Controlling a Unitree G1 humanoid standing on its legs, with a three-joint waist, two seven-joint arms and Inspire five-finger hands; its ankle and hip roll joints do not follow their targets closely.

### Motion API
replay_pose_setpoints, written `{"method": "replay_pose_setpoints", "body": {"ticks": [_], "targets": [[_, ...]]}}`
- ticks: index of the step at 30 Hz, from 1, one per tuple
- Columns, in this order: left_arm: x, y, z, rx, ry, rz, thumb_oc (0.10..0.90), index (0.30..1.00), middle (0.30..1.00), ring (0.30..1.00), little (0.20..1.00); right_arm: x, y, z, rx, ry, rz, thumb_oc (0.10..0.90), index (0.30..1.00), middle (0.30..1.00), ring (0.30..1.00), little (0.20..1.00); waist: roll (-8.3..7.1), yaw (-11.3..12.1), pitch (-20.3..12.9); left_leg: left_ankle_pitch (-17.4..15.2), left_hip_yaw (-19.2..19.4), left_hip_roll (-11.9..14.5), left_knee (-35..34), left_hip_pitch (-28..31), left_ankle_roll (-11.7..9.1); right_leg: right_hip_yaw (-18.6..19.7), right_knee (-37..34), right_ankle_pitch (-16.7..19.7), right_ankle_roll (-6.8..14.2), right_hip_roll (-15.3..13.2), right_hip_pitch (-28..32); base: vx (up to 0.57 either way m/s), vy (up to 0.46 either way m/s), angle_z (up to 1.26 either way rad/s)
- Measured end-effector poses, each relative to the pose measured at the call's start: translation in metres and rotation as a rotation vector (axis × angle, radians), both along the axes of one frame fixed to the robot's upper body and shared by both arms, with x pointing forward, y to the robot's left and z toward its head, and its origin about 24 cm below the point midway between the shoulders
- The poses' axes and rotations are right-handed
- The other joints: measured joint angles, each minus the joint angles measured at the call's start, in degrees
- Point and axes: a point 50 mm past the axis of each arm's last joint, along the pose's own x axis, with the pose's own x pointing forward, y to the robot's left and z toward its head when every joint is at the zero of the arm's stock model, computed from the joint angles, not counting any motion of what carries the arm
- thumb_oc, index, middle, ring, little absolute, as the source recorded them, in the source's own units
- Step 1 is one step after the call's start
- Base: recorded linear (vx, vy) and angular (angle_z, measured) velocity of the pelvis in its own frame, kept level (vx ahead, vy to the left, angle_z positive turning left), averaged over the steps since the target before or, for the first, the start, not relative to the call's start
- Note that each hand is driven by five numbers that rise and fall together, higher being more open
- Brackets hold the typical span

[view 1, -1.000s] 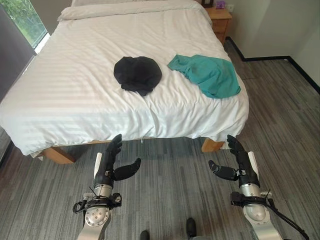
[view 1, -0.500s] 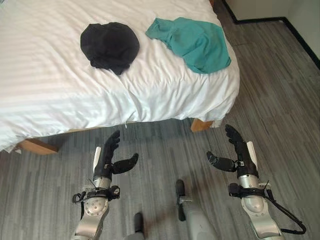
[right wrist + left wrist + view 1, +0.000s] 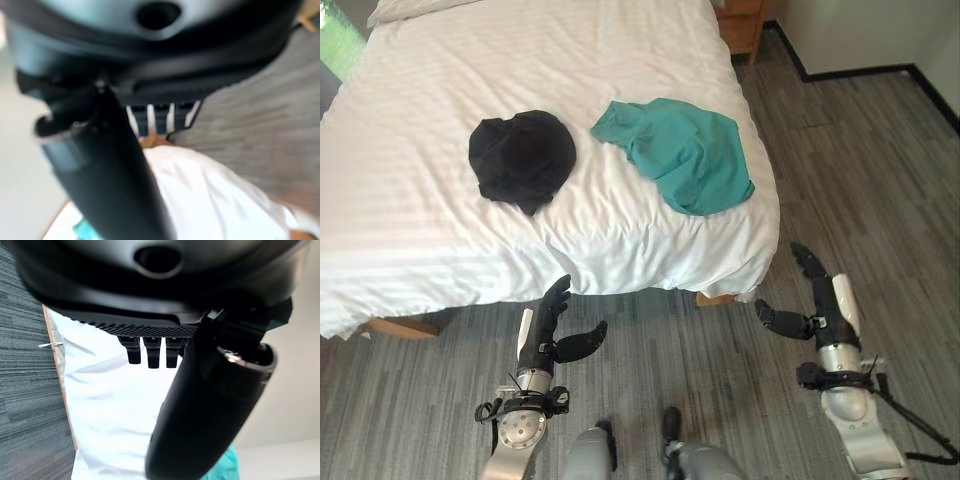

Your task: Pick up bed clothes into laundry basket.

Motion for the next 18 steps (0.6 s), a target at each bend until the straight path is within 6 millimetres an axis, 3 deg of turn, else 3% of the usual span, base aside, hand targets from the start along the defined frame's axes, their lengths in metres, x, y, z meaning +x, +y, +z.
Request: {"method": "replay_pose_setpoints", "body": {"ticks": [2,4,6,7,8,9,10,11,13,14,16,18], "targets": [[-0.003,0.003,-0.001,0.008,0.008,0.005,0.8,0.9,0.9,0.9,0.9,0.001,-0.004,0.006,-0.033,-0.031,-0.029,0.8,0.9,0.9,0.9,0.9,-0.09,1.3,-0.3,1.3,3.2,-1.1,0.2,-0.2,1.1,-0.2,-2.6,-0.2,0.3,0.8,3.2,0.32,0.082,-0.12],[-0.006,0.003,-0.004,0.012,0.024,0.008,0.8,0.9,0.9,0.9,0.9,0.001,-0.009,0.023,-0.106,-0.093,-0.054,0.8,0.9,0.9,0.9,0.9,-0.21,1.5,-0.8,2.3,7.8,-3.0,-0.3,0.7,4.2,-1.5,-5.6,-0.6,1.0,1.2,7.4,0.35,0.105,0.04],[-0.01,0.0,-0.009,0.006,0.045,0.004,0.8,0.9,0.9,0.9,0.9,0.003,-0.012,0.037,-0.17,-0.146,-0.076,0.8,0.9,0.9,0.9,0.9,-0.69,0.6,-1.4,2.2,8.0,-6.7,-1.4,3.7,9.0,-1.6,-5.3,-2.5,3.9,0.6,10.1,0.33,0.076,0.11],[-0.014,-0.005,-0.013,-0.006,0.061,-0.002,0.8,0.9,0.9,0.9,0.9,0.005,-0.015,0.045,-0.21,-0.166,-0.079,0.8,0.9,0.9,0.9,0.9,0.53,0.4,-2.5,3.9,7.8,-7.7,-3.2,5.5,12.7,-1.3,-3.7,-2.9,4.5,1.6,10.5,0.25,0.038,0.11],[-0.017,-0.01,-0.016,-0.01,0.076,-0.02,0.8,0.9,0.9,0.9,0.9,0.006,-0.017,0.052,-0.246,-0.181,-0.081,0.8,0.9,0.9,0.9,0.9,3.17,0.0,-4.2,6.5,8.0,-6.8,-5.0,7.5,17.4,-1.4,0.0,-4.9,7.3,4.0,10.4,0.18,0.029,0.32],[-0.017,-0.009,-0.016,-0.002,0.082,-0.028,0.8,0.9,0.9,0.9,0.9,0.007,-0.017,0.052,-0.247,-0.188,-0.09,0.8,0.9,0.9,0.9,0.9,2.93,-0.9,-4.3,6.1,7.3,-6.8,-6.6,9.3,16.7,-1.5,3.1,-6.1,9.0,4.4,10.2,0.19,0.029,0.64],[-0.014,-0.012,-0.014,-0.003,0.069,-0.037,0.8,0.9,0.9,0.9,0.9,0.009,-0.015,0.056,-0.264,-0.203,-0.085,0.8,0.9,0.9,0.9,0.9,2.15,-1.4,-4.4,5.4,2.7,-6.6,-7.7,11.0,17.9,-1.2,12.4,-10.4,10.5,2.4,6.9,0.15,0.027,0.62],[-0.008,-0.014,-0.011,-0.005,0.053,-0.043,0.8,0.9,0.9,0.9,0.9,0.015,-0.009,0.062,-0.286,-0.227,-0.054,0.8,0.9,0.9,0.9,0.9,0.6,-1.2,-4.8,4.7,0.8,-7.3,-7.5,11.4,17.2,-1.5,22.2,-12.8,12.0,-1.4,2.9,0.11,-0.04,0.6],[-0.001,-0.019,-0.008,-0.005,0.038,-0.066,0.8,0.9,0.9,0.9,0.9,0.024,0.0,0.073,-0.305,-0.274,-0.021,0.8,0.9,0.9,0.9,0.9,-0.4,-1.0,-5.1,3.7,-4.8,-8.6,-7.4,11.9,17.0,-1.0,33.6,-14.4,12.9,-6.2,-2.0,0.13,-0.107,0.75],[0.005,-0.02,-0.003,-0.003,0.016,-0.072,0.8,0.9,0.9,0.9,0.9,0.032,0.011,0.079,-0.317,-0.3,0.013,0.8,0.9,0.9,0.9,0.9,0.15,-1.6,-4.8,3.9,-8.2,-7.9,-7.7,12.1,16.0,1.4,36.3,-14.8,12.3,-8.0,-5.3,0.15,-0.147,1.05],[0.013,-0.018,0.001,0.003,-0.003,-0.072,0.8,0.9,0.9,0.9,0.9,0.042,0.029,0.084,-0.341,-0.317,0.088,0.8,0.9,0.9,0.9,0.9,1.33,-1.2,-3.9,4.2,-11.4,-6.1,-7.7,12.5,15.6,4.7,32.5,-15.3,12.2,-8.3,-8.5,0.21,-0.206,0.98],[0.022,-0.016,0.004,0.001,-0.018,-0.063,0.8,0.9,0.9,0.9,0.9,0.055,0.046,0.083,-0.411,-0.307,0.167,0.8,0.9,0.9,0.9,0.9,2.59,-1.2,-2.5,4.8,-15.3,-3.1,-7.3,12.3,14.7,11.4,20.9,-13.4,10.6,-5.3,-10.0,0.11,-0.228,1.18]]}}
